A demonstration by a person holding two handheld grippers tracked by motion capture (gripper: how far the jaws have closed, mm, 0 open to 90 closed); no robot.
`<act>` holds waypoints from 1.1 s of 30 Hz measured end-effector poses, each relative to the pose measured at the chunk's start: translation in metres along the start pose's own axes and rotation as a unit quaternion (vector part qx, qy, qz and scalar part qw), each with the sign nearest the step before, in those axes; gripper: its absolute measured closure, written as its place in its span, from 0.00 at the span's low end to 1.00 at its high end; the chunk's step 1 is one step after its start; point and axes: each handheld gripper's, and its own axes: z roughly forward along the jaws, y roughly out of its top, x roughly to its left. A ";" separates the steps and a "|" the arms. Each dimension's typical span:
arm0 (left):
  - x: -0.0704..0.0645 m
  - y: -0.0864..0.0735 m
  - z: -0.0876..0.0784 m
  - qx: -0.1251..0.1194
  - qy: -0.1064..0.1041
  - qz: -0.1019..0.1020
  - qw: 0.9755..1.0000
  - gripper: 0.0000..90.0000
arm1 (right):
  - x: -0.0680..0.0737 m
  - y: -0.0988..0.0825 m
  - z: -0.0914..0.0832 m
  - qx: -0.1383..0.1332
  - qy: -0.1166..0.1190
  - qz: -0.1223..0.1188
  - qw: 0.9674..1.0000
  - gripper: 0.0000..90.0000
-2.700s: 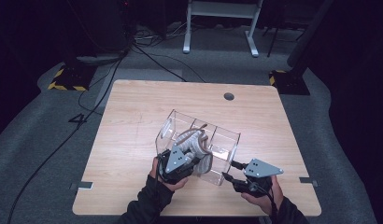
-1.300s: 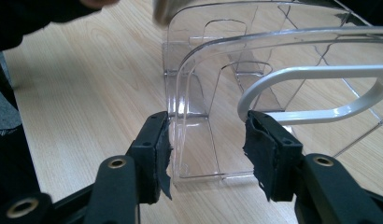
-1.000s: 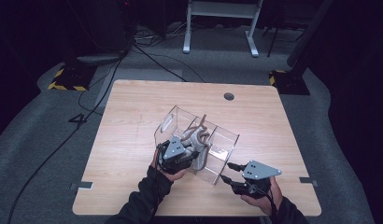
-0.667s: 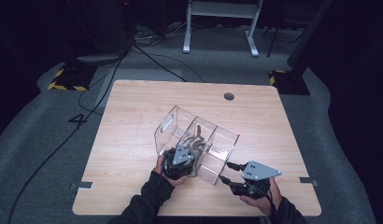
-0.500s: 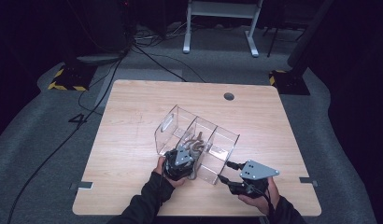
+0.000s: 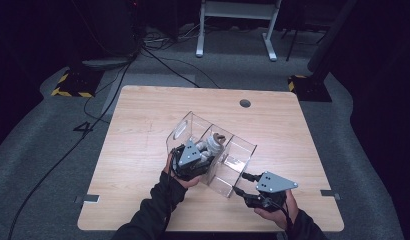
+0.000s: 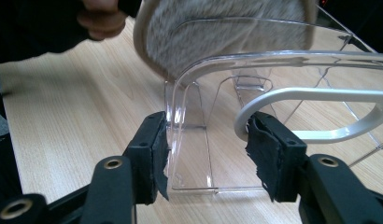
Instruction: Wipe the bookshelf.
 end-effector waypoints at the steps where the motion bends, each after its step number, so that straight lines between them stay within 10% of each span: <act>1: 0.000 -0.001 0.000 -0.001 -0.001 -0.002 1.000 0.75 | 0.000 0.000 0.000 0.001 -0.001 -0.002 1.000 0.54; 9: -0.006 -0.025 0.001 0.056 0.016 0.028 0.998 0.75 | -0.001 -0.001 0.000 -0.002 0.005 0.002 1.000 0.51; 19: -0.010 -0.060 0.013 0.144 0.010 0.053 0.988 0.75 | 0.000 -0.001 0.001 0.000 0.003 -0.003 1.000 0.51; 33: -0.008 0.006 -0.011 0.023 0.011 0.061 0.998 0.74 | -0.001 0.001 0.000 -0.005 0.002 -0.004 1.000 0.52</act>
